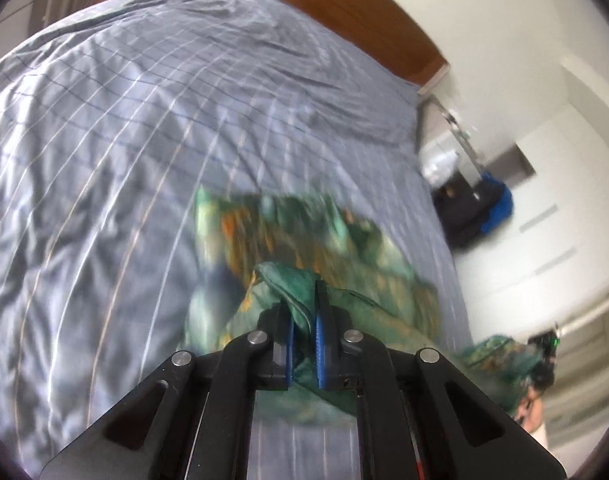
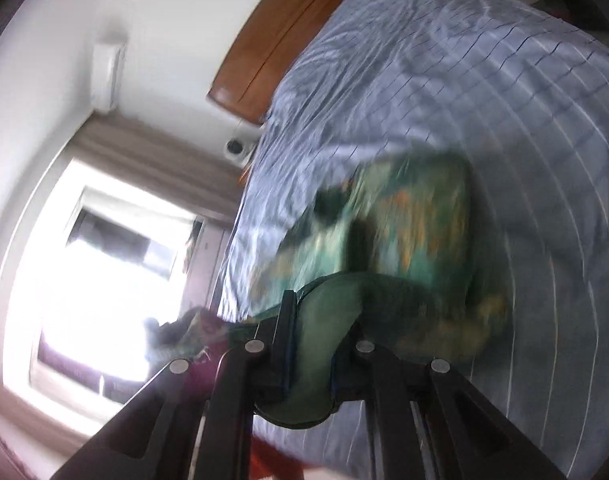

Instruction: Fold large clothes

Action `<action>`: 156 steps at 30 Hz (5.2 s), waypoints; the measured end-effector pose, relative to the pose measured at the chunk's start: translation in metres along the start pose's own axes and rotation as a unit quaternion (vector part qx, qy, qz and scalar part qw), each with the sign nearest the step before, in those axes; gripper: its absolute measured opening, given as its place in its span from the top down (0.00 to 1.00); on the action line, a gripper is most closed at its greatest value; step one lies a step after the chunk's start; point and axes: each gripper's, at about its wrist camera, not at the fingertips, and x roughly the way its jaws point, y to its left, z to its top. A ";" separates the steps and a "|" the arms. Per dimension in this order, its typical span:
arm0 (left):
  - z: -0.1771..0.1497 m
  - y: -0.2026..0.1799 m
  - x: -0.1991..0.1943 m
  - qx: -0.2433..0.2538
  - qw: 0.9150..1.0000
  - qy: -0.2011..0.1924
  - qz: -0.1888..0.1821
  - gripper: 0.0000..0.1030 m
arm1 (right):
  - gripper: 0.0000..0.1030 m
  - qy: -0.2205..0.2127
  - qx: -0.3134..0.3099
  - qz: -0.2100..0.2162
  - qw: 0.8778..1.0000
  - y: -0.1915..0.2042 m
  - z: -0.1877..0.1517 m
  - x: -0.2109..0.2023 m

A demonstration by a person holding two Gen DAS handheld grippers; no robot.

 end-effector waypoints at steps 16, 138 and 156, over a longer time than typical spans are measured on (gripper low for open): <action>0.066 0.067 0.150 -0.093 0.993 0.045 0.054 0.81 | 0.64 -0.023 0.173 -0.055 0.983 -0.139 0.109 0.160; -0.087 -0.168 0.175 0.209 0.951 -0.070 0.218 0.02 | 0.11 -0.130 0.089 -0.062 0.986 -0.124 -0.119 -0.035; -0.090 -0.127 0.278 0.244 0.902 -0.034 0.353 0.01 | 0.60 -0.064 0.041 0.003 0.997 -0.103 -0.043 0.036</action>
